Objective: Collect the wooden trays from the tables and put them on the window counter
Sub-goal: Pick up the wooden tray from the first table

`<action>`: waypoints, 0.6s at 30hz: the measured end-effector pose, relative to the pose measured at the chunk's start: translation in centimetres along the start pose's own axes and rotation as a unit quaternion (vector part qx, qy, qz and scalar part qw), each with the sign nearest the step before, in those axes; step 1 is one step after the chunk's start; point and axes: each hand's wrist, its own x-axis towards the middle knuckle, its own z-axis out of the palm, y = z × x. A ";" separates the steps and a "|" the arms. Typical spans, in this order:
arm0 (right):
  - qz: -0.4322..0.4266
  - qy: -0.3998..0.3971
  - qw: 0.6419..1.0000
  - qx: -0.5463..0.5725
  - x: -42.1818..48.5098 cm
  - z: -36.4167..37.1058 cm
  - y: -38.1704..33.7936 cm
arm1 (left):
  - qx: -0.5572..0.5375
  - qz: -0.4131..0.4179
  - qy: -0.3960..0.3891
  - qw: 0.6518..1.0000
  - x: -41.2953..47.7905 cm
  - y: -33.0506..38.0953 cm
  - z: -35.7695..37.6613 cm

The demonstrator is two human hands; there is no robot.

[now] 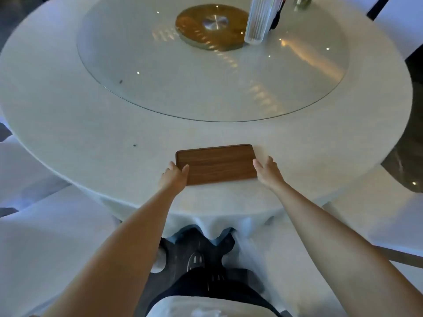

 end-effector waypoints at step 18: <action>0.056 -0.024 0.996 -0.058 3.6 1.5 0.2 | 0.090 -0.021 -0.012 0.996 3.6 -1.5 1.0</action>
